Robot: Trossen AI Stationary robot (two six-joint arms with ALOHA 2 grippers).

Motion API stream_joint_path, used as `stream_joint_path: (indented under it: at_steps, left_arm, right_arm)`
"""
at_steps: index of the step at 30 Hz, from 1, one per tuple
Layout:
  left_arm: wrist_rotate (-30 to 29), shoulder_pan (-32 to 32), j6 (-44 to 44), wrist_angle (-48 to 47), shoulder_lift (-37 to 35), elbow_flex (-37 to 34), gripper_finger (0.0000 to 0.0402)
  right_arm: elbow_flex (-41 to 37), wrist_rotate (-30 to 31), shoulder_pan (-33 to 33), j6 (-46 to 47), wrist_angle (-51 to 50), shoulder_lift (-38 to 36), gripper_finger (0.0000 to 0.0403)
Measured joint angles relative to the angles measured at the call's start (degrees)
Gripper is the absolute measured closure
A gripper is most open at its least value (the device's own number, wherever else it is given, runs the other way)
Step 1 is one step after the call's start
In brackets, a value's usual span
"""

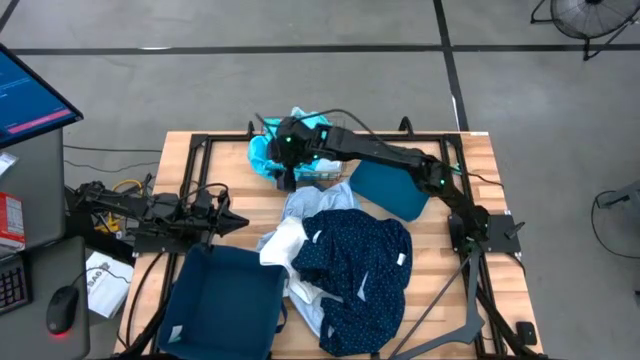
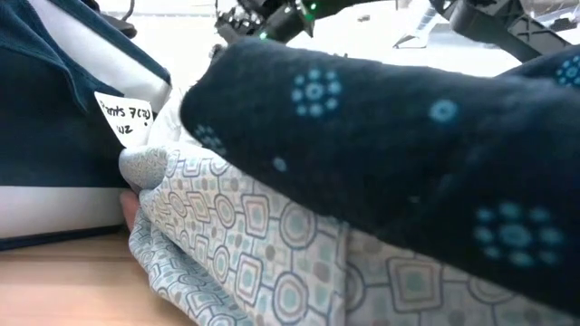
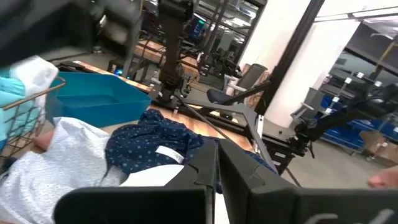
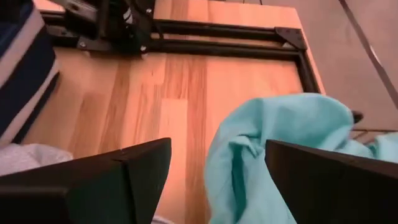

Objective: Pick & Place Cloths
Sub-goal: Put the light blue shorts into the gold basket

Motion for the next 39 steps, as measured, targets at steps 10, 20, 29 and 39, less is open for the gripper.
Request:
stream_joint_path:
  at_steps: [10, 20, 29, 39]
  left_arm:
    - [0.2, 0.0, 0.0, 0.0, 0.0, 0.0, 0.0401]
    - [0.3, 0.0, 0.2, 0.0, 0.0, 0.0, 0.0401]
    - [0.4, 0.0, 0.2, -0.1, 0.0, 0.0, 0.0401]
    - [0.4, 0.0, 0.1, -0.1, 0.0, 0.0, 0.0401]
  right_arm:
    - [0.0, 3.8, -2.0, -0.1, 2.5, 3.3, 0.0148]
    - [-1.9, 3.5, -3.1, -0.3, 3.3, 3.3, 0.0148]
    - [-5.6, 6.4, -3.9, 1.4, 6.1, 3.3, 0.0152]
    - [-5.6, 4.4, -4.2, 1.3, 1.8, 3.3, 0.0333]
